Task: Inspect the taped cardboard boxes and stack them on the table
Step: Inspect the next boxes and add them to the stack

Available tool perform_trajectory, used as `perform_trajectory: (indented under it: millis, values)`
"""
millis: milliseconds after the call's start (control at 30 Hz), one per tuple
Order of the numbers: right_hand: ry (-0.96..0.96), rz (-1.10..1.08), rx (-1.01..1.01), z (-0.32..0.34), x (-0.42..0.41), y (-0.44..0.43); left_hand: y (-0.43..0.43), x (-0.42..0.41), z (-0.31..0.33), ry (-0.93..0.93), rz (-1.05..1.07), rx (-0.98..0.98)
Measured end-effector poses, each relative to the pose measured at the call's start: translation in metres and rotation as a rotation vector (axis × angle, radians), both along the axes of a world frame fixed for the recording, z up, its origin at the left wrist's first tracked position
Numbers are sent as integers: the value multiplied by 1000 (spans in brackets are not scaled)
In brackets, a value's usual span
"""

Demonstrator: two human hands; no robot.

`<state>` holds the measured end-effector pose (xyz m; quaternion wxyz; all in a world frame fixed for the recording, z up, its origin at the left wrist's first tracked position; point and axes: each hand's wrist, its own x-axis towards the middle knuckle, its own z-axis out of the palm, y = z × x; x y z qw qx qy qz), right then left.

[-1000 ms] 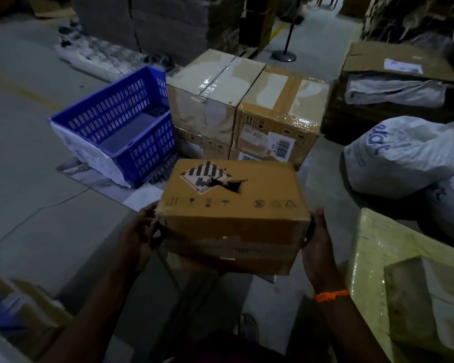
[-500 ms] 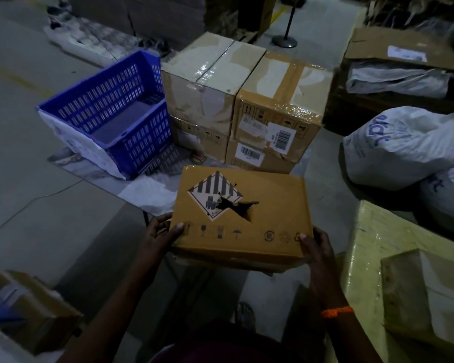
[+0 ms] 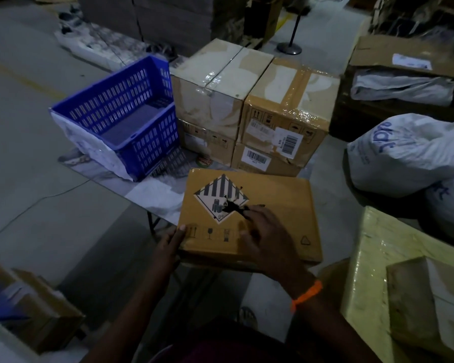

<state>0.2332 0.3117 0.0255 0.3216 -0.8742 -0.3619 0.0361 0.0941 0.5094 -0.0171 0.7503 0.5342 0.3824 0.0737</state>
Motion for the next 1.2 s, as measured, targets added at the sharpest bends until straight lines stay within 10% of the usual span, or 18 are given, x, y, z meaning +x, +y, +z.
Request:
perform_trajectory:
  millis: [333,700,1200]
  values:
    - [181,-170,16,-2,13,68,12,-17,-6,-21,142,-66]
    - [704,-379,735,39,33,33,37,-13,32,-204,205,-17]
    - [356,-527,685,6,38,-41,6,39,57,-169,11,116]
